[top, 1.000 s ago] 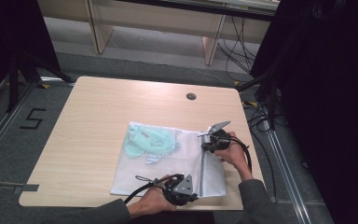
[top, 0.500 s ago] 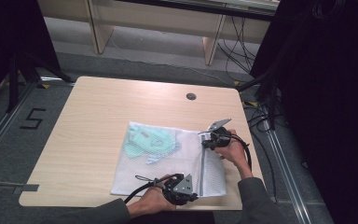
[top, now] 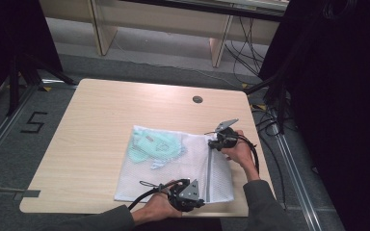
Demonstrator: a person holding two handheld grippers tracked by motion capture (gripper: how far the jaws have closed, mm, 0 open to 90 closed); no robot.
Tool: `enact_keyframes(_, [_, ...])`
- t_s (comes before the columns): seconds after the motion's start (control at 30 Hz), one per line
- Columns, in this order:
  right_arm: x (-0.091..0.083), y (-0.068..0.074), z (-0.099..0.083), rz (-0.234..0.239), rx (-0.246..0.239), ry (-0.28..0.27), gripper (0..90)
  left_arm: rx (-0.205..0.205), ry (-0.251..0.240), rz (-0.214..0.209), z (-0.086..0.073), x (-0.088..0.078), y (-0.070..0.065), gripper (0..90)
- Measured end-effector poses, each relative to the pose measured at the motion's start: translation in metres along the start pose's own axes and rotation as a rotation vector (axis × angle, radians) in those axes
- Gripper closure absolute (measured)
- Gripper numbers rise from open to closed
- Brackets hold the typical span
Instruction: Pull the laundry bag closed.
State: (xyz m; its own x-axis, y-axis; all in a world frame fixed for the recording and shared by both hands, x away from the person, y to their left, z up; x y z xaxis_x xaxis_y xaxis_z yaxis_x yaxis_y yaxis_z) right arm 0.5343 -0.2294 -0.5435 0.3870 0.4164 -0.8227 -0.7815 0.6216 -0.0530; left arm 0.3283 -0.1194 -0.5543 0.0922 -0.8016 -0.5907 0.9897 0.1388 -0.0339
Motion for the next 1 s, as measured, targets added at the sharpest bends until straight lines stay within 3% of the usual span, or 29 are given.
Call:
enact_keyframes(0.13, [0.001, -0.002, 0.001, 0.016, -0.016, -0.004, 86.5, 0.011, 0.008, 0.001, -0.001, 0.000, -0.001, 88.7])
enact_keyframes(0.2, [0.001, -0.003, 0.002, 0.000, -0.006, 0.002, 86.5, 0.002, -0.001, 0.000, 0.000, 0.001, -0.001, 88.7])
enact_keyframes(0.23, [0.001, -0.003, 0.003, 0.014, -0.025, -0.009, 86.5, 0.001, 0.002, -0.002, 0.000, 0.000, -0.001, 88.7])
enact_keyframes(0.47, [0.004, -0.007, 0.006, 0.014, -0.034, 0.007, 86.5, -0.008, -0.001, -0.008, -0.001, 0.000, -0.001, 88.8])
enact_keyframes(0.5, [0.006, -0.009, 0.007, -0.009, -0.018, -0.015, 86.5, -0.005, -0.001, -0.006, -0.001, 0.000, -0.001, 88.7])
enact_keyframes(0.53, [0.005, -0.008, 0.007, 0.004, -0.008, -0.010, 86.5, -0.003, -0.001, -0.005, -0.001, 0.000, -0.001, 88.8])
enact_keyframes(0.67, [0.005, -0.012, 0.007, -0.009, -0.019, -0.021, 86.5, -0.001, -0.008, -0.001, 0.001, -0.001, -0.001, 88.8])
enact_keyframes(0.7, [0.004, -0.010, 0.007, 0.003, 0.001, -0.015, 86.6, 0.002, -0.013, 0.006, 0.001, -0.001, -0.001, 88.8])
enact_keyframes(0.73, [0.004, -0.012, 0.007, -0.016, -0.001, -0.017, 86.6, 0.001, -0.016, 0.009, 0.001, -0.001, -0.001, 88.8])
enact_keyframes(0.8, [0.003, -0.012, 0.008, 0.004, -0.004, -0.030, 86.5, 0.001, -0.012, 0.004, 0.001, -0.001, -0.001, 88.9])
enact_keyframes(0.9, [0.004, -0.014, 0.007, -0.012, 0.010, -0.025, 86.6, -0.002, -0.015, 0.001, 0.001, -0.001, -0.003, 88.9])
enact_keyframes(0.97, [0.004, -0.017, 0.008, -0.004, -0.010, -0.033, 86.6, 0.013, -0.007, -0.002, 0.001, -0.001, -0.004, 88.9])
enact_keyframes(1.0, [0.005, -0.018, 0.008, -0.027, 0.002, -0.032, 86.6, 0.010, -0.005, 0.000, 0.001, -0.001, -0.004, 88.8])
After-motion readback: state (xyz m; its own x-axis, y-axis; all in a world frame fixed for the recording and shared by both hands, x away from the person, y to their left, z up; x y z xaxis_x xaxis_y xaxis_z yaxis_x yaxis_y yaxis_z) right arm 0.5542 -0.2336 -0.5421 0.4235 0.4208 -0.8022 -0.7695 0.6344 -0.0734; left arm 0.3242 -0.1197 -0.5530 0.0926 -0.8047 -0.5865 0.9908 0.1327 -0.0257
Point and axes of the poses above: each handheld gripper's, and its own axes: x roughly forward along the jaws, z roughly out of its top, y roughly to its left, the point moved 8 cm from there along x, roughly forward along the jaws
